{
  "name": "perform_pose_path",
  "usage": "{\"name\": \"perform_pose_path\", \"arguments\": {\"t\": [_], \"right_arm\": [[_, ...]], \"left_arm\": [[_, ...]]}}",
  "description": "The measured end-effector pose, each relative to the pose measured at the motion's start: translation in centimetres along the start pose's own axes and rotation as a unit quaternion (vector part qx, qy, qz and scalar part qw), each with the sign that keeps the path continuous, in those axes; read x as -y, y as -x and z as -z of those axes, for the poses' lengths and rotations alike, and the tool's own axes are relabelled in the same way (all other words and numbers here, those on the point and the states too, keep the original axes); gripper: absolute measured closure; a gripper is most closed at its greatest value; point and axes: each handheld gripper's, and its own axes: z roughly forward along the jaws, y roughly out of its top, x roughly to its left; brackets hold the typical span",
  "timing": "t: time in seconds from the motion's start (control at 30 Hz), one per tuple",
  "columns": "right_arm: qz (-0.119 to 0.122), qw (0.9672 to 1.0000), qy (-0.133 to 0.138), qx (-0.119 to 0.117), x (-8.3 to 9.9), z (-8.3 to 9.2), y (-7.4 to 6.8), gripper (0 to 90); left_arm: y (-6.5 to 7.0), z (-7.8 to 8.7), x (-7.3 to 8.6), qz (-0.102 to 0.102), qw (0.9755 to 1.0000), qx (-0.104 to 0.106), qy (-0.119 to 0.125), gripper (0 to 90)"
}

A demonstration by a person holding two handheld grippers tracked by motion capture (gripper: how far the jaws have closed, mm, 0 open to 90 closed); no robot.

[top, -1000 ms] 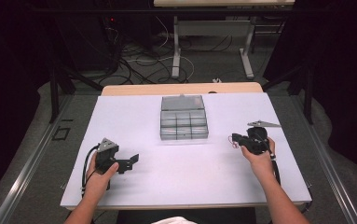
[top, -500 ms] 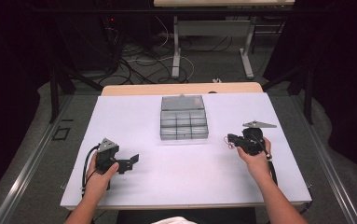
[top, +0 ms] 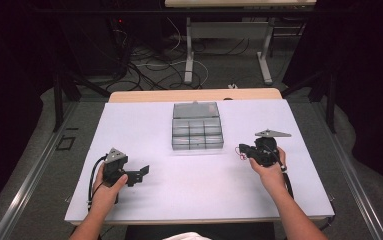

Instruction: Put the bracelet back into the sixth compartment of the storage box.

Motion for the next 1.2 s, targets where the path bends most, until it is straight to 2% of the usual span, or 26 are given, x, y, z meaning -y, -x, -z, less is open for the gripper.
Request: {"name": "perform_pose_path", "arguments": {"t": [0.47,0.5,0.53,1.2], "right_arm": [[0.015,0.9998,-0.003,-0.015,-0.3,-0.4,-1.4,90.0],[0.016,0.9997,-0.003,-0.017,-0.4,-0.4,-1.5,90.0],[0.017,0.9997,-0.003,-0.019,-0.5,-0.4,-1.7,90.0],[0.031,0.9986,-0.003,-0.044,-2.1,-1.5,-3.5,90.0]], "left_arm": [[0.0,0.0,0.0,0.000,1.0000,0.002,-0.005,2.1],[0.0,0.0,0.0,0.000,1.0000,0.001,-0.005,2.1],[0.1,-0.1,0.0,0.002,1.0000,-0.007,0.004,2.2],[0.1,-0.2,0.1,0.005,1.0000,-0.004,0.003,2.1]]}}
